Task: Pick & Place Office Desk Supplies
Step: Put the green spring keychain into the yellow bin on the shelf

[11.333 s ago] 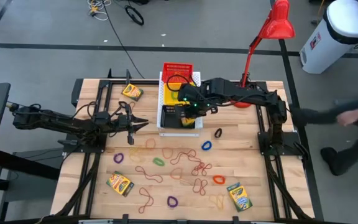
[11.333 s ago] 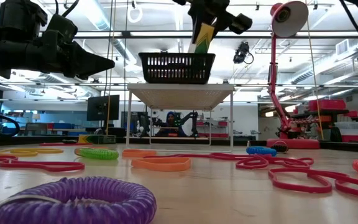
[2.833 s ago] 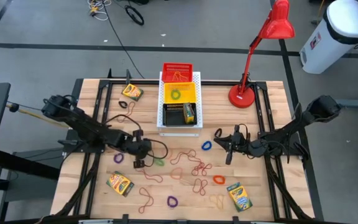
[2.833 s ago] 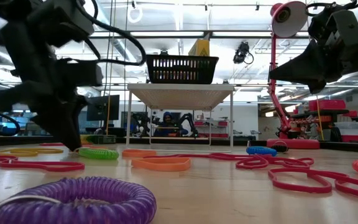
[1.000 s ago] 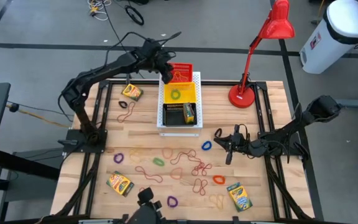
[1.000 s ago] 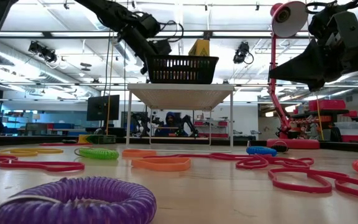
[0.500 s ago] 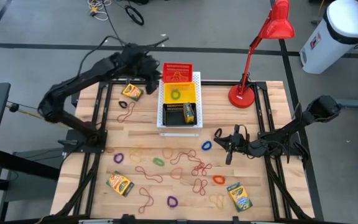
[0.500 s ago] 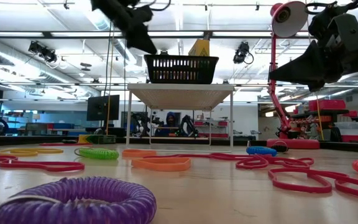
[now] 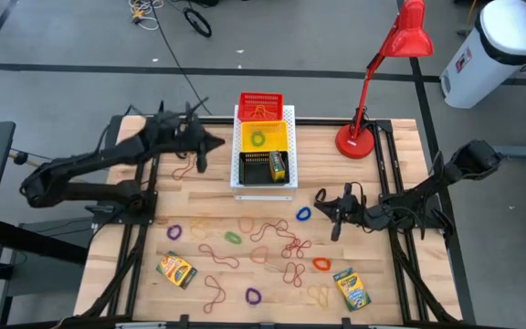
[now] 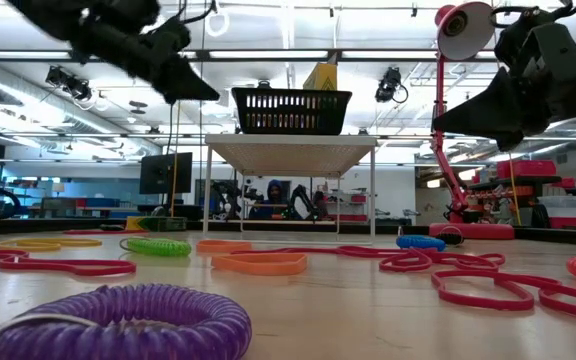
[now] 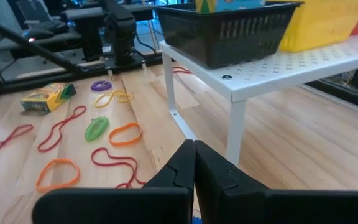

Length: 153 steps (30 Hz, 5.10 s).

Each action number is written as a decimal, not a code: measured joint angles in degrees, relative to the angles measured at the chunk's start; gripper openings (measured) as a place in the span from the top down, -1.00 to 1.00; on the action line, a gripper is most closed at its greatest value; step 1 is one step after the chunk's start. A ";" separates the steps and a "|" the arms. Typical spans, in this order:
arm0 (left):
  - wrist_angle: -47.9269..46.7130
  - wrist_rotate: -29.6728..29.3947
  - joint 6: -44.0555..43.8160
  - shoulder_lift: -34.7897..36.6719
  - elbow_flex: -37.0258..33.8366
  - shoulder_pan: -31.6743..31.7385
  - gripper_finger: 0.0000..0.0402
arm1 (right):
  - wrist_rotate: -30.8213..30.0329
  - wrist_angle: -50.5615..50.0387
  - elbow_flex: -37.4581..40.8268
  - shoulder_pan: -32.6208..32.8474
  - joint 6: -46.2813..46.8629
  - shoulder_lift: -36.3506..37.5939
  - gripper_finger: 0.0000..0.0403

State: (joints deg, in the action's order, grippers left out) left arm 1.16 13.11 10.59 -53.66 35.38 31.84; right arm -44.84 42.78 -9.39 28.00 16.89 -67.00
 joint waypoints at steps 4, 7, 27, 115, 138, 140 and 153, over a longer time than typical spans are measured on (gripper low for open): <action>9.00 0.65 -1.63 3.69 -9.02 -2.88 0.88 | 0.26 0.09 0.00 -0.92 0.82 0.00 0.97; 15.11 3.31 -2.30 4.97 -14.70 -6.02 0.88 | 0.64 0.11 0.00 -1.33 0.84 0.00 0.97; 21.88 7.42 -7.97 4.31 -23.54 -34.16 0.89 | 9.46 0.66 0.00 -0.92 5.03 0.00 0.97; -2.92 -31.52 -9.77 -24.47 -3.02 -59.23 0.59 | 9.42 0.61 0.02 -0.80 5.20 -0.13 0.97; -17.38 -22.91 -5.04 -44.63 14.49 -56.10 0.36 | 9.42 -0.17 0.04 -0.80 5.30 -0.13 0.97; -17.51 -23.09 -3.37 -45.25 14.58 -56.11 0.32 | 9.42 -0.20 0.04 -0.81 5.32 -0.13 0.97; -19.92 -21.82 -3.99 -45.76 14.58 -56.14 0.71 | 9.42 -0.20 0.04 -0.80 5.32 -0.13 0.97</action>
State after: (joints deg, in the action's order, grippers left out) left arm -18.76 -8.71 6.60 -99.42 49.96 -24.29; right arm -35.42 42.59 -9.34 27.20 22.22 -67.13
